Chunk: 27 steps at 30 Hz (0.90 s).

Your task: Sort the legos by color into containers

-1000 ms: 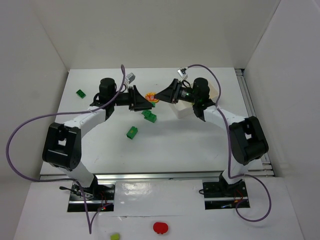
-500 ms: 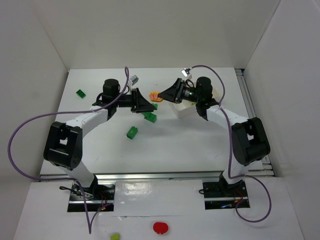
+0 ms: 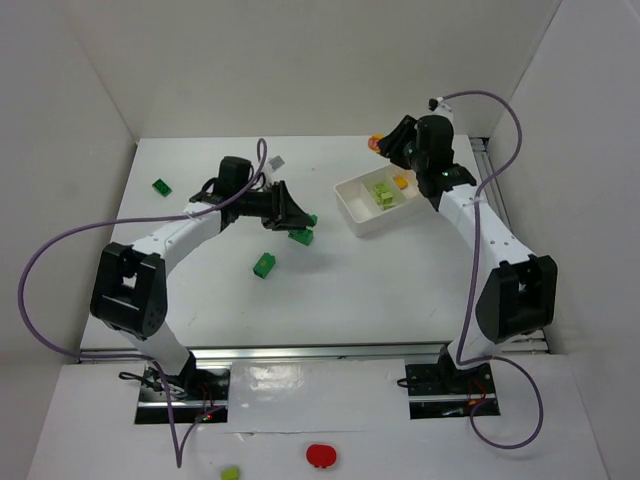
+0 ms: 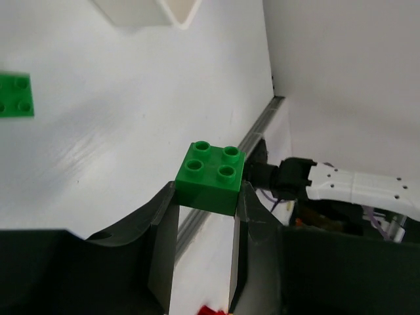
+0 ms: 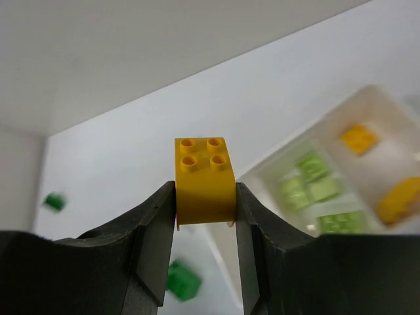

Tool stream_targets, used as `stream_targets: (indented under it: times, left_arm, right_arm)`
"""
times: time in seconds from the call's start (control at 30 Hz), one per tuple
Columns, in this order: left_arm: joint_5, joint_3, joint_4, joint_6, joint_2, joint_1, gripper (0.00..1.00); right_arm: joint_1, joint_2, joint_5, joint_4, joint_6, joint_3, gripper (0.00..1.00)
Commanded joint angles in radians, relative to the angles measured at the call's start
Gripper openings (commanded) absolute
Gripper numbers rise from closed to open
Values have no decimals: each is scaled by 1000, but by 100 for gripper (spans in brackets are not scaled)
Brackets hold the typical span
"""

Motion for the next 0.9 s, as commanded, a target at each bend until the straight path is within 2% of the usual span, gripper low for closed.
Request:
stream_targets:
  times: [0.0,0.07,0.27,0.3,0.5,0.63,0.7,0.77,0.8,0.87]
  left_arm:
    - [-197,209,-216,106,29,-71,0]
    - [-282,309,-275,115,86,-111,0]
    - [-346,511,-382,115,239,-191,0]
    - [-366,610,-410,126,305,-201,0]
    - [-510,933,-565,135,511,-258,0]
    - [-564,1012,-594,135,592,-269,0]
    - [-564,1027,-603,135,609,-269,4]
    - [-555,1050,-603,126,623,-269,34]
    - [-555,1050,-603,126,632,-269,43]
    - [-544,1062,-603,126,642,-269,60]
  right_arm:
    - [8,59,433,-265,-171,119,12]
    - [8,98,490,-275,-194,130,12]
    - [-40,158,477,-235,-218,101,13]
    - [-40,182,476,-235,-218,101,13]
    - [-51,233,485,-226,-218,101,14]
    - [-69,270,476,-204,-218,101,18]
    - [-69,282,485,-204,-218,110,32]
    - [-78,293,486,-216,-218,140,57]
    - [-78,293,476,-226,-218,153,77]
    - [-78,293,476,-236,-218,163,88]
